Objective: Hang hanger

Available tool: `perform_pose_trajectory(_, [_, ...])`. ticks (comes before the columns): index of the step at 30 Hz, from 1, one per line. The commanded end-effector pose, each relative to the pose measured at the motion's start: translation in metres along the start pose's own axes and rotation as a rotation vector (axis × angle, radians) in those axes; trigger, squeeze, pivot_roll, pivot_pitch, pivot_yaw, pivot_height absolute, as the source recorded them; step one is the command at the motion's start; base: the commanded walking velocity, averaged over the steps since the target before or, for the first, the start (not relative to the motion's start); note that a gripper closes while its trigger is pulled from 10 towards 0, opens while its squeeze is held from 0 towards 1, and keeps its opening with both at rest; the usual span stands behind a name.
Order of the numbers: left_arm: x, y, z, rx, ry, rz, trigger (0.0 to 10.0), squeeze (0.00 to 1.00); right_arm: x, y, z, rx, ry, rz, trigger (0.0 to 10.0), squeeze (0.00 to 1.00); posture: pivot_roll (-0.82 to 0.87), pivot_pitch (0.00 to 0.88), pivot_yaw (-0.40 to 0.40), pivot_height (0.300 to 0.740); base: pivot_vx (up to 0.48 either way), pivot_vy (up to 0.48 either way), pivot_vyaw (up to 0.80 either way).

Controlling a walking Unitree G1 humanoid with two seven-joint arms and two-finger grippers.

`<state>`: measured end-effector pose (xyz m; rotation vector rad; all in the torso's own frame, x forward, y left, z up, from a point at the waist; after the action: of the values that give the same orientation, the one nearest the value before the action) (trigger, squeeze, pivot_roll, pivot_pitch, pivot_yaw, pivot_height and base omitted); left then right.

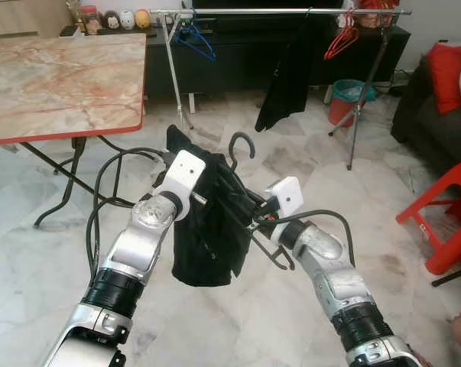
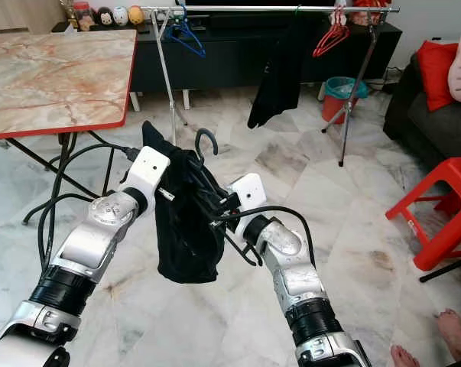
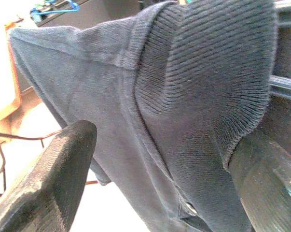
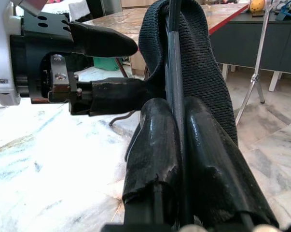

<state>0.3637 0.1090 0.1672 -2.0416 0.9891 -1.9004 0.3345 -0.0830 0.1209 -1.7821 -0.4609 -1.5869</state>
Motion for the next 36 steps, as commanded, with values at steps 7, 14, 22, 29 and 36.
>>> perform_pose_trajectory(7, [0.001, -0.021, 0.003, 0.167, -0.027, 0.040, 10.0, 0.00, 0.014, -0.009, 0.004, 0.050, 0.048, -0.027, 0.0, 0.00, 0.04, 0.000, 0.016, 0.740, 0.000, 0.000, 0.00])
perform_pose_trajectory(14, [-0.009, -0.027, 0.001, 0.213, -0.091, 0.084, 10.0, 0.00, 0.013, -0.010, 0.004, 0.053, 0.043, -0.025, 0.0, 0.00, 0.04, 0.000, 0.014, 0.740, 0.000, 0.000, 0.00])
perform_pose_trajectory(22, [-0.014, -0.029, 0.002, 0.259, -0.119, 0.069, 2.9, 0.00, 0.012, -0.012, 0.004, 0.061, 0.038, -0.023, 0.0, 0.00, 0.04, 0.000, 0.012, 0.740, 0.000, 0.000, 0.00])
perform_pose_trajectory(29, [-0.014, -0.032, 0.002, 0.295, -0.124, 0.048, 0.0, 0.00, 0.011, -0.014, 0.005, 0.068, 0.034, -0.021, 0.0, 0.00, 0.04, 0.000, 0.011, 0.740, 0.000, 0.000, 0.00])
perform_pose_trajectory(36, [-0.013, -0.029, 0.003, 0.290, -0.117, 0.028, 0.0, 0.00, 0.011, -0.015, 0.005, 0.076, 0.033, -0.019, 0.0, 0.00, 0.04, 0.000, 0.011, 0.740, 0.000, 0.000, 0.00])
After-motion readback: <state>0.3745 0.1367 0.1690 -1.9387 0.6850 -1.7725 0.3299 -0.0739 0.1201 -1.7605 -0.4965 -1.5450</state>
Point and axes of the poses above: a point about 5 cm out from each wrist's last joint towards the gripper, its own z axis pointing out of the wrist towards the gripper, its own x axis along the axis of the wrist's last joint, y = z × x, the point moved 1 cm from there along z, pointing out of the wrist towards the gripper, and after that the axes turned 13 degrees about z, right-handed, at the moved point
